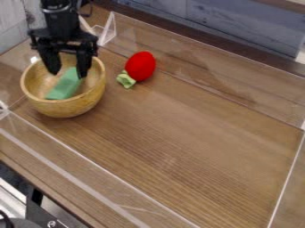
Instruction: Put the green block in the brown bowl
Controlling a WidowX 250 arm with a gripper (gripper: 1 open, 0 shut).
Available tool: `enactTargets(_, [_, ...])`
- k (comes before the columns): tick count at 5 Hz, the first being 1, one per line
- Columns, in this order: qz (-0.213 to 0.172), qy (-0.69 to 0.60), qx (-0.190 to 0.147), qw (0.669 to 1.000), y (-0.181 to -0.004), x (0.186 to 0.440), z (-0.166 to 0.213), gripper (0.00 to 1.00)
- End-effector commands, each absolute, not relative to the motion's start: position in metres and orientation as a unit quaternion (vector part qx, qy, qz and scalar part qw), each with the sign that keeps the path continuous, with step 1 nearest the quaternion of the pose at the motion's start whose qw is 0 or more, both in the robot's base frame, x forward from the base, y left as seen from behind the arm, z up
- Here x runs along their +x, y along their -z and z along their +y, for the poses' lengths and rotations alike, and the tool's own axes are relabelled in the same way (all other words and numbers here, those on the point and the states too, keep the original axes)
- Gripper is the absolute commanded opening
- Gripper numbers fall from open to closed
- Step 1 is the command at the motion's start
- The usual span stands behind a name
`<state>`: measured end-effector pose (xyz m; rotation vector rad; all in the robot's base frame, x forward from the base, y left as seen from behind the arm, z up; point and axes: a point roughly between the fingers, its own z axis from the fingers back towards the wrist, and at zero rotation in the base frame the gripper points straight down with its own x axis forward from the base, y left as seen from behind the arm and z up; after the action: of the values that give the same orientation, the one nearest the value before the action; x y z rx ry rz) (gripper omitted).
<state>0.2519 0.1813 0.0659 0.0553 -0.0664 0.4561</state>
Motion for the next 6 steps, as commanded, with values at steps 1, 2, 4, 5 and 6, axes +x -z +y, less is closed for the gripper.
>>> enactTargets(1, [-0.049,-0.236,0.024,0.970,-0.073,0.245,0.186,1.00])
enactTargets(2, [-0.054,-0.239,0.018,0.969,-0.074,0.238,0.185,1.00])
enactTargets(4, [-0.068,-0.248,0.020,0.966,-0.105,0.223,0.167,1.00])
enactTargets(5, [-0.070,-0.270,0.025,0.960,-0.108,0.228,0.174,1.00])
enactTargets(6, [-0.070,-0.291,0.028,0.954,-0.108,0.233,0.183,1.00])
